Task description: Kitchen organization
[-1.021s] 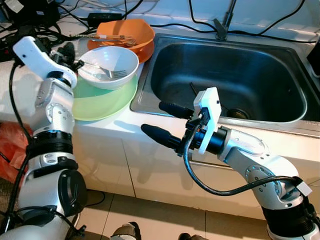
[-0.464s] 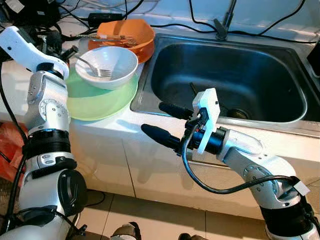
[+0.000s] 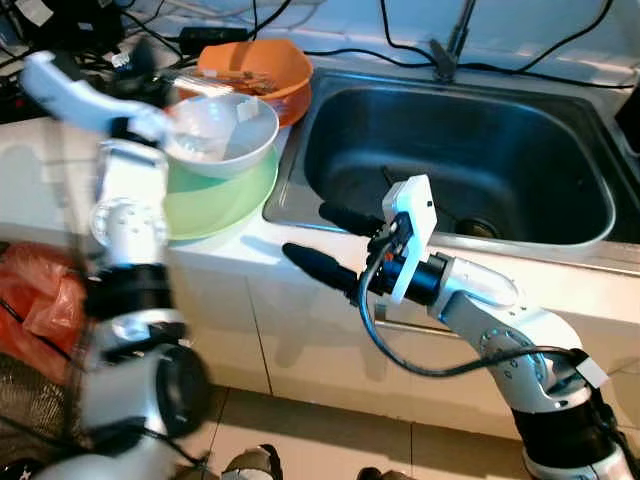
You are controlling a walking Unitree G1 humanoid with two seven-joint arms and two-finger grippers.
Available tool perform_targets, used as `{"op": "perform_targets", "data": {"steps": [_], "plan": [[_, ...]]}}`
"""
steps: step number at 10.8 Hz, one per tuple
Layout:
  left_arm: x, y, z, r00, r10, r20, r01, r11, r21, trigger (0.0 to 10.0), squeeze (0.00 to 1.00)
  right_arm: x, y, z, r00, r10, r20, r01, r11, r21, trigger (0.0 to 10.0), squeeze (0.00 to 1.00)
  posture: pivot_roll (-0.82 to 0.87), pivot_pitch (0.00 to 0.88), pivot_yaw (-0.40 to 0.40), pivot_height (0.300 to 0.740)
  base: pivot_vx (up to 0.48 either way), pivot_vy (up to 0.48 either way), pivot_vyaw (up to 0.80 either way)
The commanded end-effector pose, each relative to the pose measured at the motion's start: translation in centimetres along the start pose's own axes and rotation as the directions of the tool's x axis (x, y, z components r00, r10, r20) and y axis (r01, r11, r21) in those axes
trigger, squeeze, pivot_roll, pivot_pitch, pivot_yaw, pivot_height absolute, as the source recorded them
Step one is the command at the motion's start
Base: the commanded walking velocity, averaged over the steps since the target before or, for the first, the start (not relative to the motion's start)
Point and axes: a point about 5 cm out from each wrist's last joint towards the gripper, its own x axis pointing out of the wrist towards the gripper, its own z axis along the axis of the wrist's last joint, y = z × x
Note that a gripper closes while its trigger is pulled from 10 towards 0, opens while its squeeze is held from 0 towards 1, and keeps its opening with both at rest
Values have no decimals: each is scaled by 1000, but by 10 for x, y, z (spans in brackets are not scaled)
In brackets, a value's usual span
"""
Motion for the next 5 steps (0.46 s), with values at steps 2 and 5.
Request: {"op": "perform_targets", "data": {"steps": [2, 5], "plan": [[-12, -14, -17, 995, -91, -38, 87, 991, -102, 0, 0, 1, -17, 15, 987, -125, 97, 118, 990, 77, 10000, 0, 31, 104, 9, 740, 0, 0, 0], [-21, -32, -33, 979, -191, -73, 174, 965, -198, 0, 0, 1, -44, 29, 918, -327, 227, 229, 900, 371, 10000, 0, 28, 111, 9, 740, 0, 0, 0]]}}
